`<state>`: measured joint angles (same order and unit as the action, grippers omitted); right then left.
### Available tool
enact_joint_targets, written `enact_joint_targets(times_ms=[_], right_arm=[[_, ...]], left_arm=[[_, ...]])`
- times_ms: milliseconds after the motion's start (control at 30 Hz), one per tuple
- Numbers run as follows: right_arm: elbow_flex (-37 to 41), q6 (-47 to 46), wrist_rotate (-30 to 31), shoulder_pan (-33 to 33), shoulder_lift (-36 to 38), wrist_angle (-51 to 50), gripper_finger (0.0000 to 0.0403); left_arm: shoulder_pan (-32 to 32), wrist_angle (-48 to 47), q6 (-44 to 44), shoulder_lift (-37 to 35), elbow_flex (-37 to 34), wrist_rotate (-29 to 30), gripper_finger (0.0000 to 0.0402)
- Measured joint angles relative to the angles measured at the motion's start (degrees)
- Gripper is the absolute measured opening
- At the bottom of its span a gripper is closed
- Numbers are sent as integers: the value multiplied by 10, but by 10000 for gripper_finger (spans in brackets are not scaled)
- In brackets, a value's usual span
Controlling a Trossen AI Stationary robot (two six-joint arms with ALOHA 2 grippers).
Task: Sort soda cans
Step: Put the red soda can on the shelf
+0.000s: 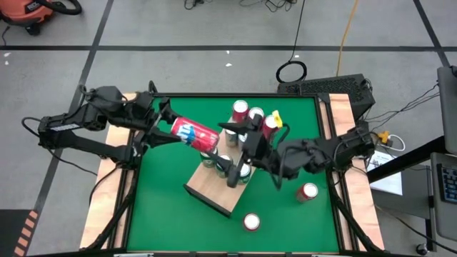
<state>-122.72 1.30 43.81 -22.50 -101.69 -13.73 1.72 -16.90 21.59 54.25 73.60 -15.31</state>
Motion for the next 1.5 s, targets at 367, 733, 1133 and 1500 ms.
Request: enact_joint_targets(times_ms=[367,733,1133,1500], right_arm=[[0,83,74,-13,-33,-19,365],[0,62,102,-9,-32,-98,365],[0,83,95,9,-32,-120,350],[0,84,95,10,-33,-120,295]], left_arm=[[0,16,122,41,0,15,286],[0,55,168,53,0,9,286],[-8,46,194,53,0,11,286],[-7,42,201,54,1,7,296]])
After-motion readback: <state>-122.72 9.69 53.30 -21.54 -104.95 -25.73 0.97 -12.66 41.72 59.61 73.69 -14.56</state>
